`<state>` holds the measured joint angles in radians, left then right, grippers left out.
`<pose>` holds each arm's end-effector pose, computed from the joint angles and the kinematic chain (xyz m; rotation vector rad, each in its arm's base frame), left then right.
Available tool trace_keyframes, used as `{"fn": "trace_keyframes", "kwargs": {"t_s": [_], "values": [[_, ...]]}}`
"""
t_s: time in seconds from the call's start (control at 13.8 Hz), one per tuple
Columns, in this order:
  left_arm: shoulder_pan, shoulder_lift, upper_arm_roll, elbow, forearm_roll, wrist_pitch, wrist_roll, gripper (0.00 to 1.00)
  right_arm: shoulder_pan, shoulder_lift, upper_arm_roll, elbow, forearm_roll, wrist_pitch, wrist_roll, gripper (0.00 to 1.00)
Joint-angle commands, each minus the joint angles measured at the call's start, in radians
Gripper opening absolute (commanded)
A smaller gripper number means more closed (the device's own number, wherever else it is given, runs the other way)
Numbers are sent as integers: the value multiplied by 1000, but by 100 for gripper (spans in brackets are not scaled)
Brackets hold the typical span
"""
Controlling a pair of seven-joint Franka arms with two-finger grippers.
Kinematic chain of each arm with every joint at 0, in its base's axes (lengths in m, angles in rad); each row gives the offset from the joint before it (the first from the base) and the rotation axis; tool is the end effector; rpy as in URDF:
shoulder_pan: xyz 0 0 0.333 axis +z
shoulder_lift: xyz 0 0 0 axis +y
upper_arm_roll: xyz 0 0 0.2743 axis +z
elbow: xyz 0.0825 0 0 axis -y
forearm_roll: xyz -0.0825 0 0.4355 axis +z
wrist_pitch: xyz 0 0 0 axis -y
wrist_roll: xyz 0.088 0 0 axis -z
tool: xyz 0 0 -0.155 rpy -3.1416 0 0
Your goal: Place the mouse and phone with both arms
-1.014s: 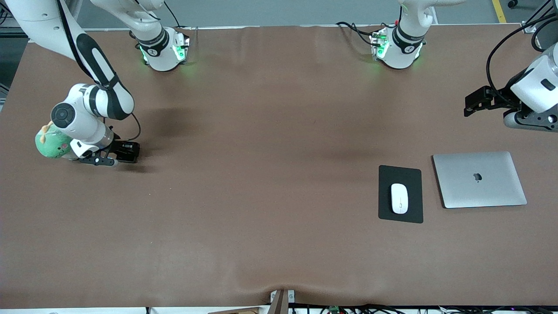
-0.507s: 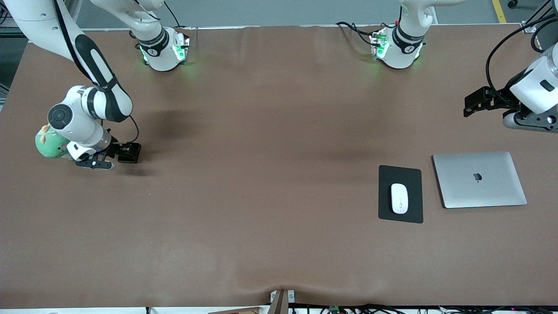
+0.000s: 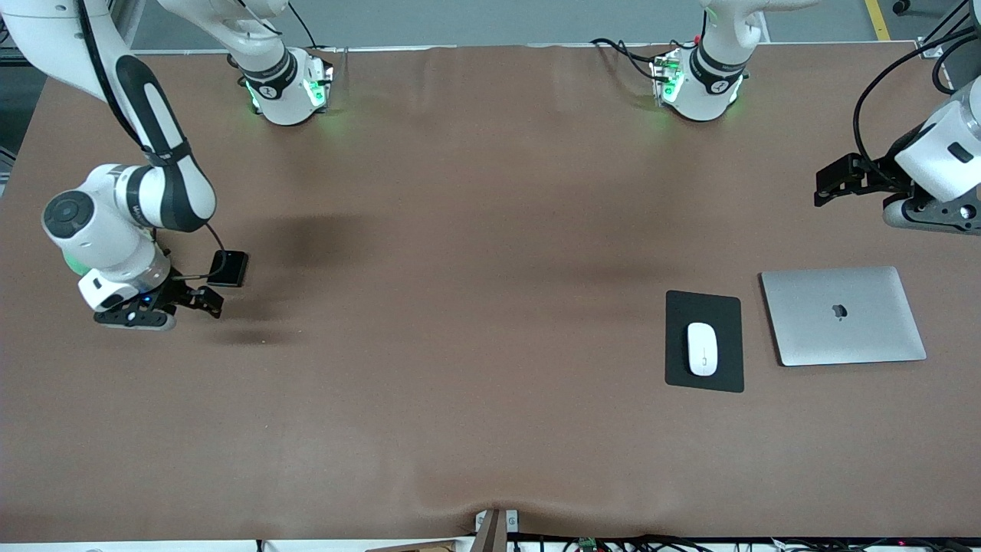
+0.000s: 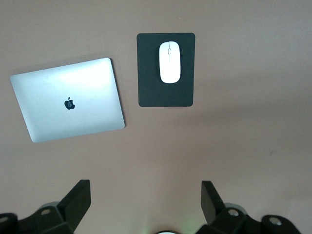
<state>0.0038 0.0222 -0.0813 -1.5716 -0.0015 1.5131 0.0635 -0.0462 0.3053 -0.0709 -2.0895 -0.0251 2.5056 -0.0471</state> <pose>0.5993 -0.0464 0.5163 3.1285 -0.2210 -0.1265 0.6177 -0.0748 0.1624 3.0902 -0.0714 0.1670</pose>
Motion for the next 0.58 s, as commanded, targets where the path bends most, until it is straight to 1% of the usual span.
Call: {"fn": "trace_keyframes", "kwargs": {"t_s": [0.0, 0.14, 0.29, 0.43, 0.51], "values": [[2, 8, -5, 16, 3, -1, 10, 100, 15, 79, 0, 289, -15, -282, -1, 100], [2, 8, -5, 16, 3, -1, 9, 100, 26, 119, 0, 467, -10, -445, -2, 100], [2, 8, -5, 16, 3, -1, 9, 100, 34, 120, 0, 575, -12, -534, -4, 100], [2, 8, -5, 15, 3, -1, 7, 100, 60, 123, 0, 728, -19, -705, -1, 100], [2, 8, -5, 15, 3, -1, 6, 100, 84, 123, -4, 794, -32, -764, 3, 100]]}}
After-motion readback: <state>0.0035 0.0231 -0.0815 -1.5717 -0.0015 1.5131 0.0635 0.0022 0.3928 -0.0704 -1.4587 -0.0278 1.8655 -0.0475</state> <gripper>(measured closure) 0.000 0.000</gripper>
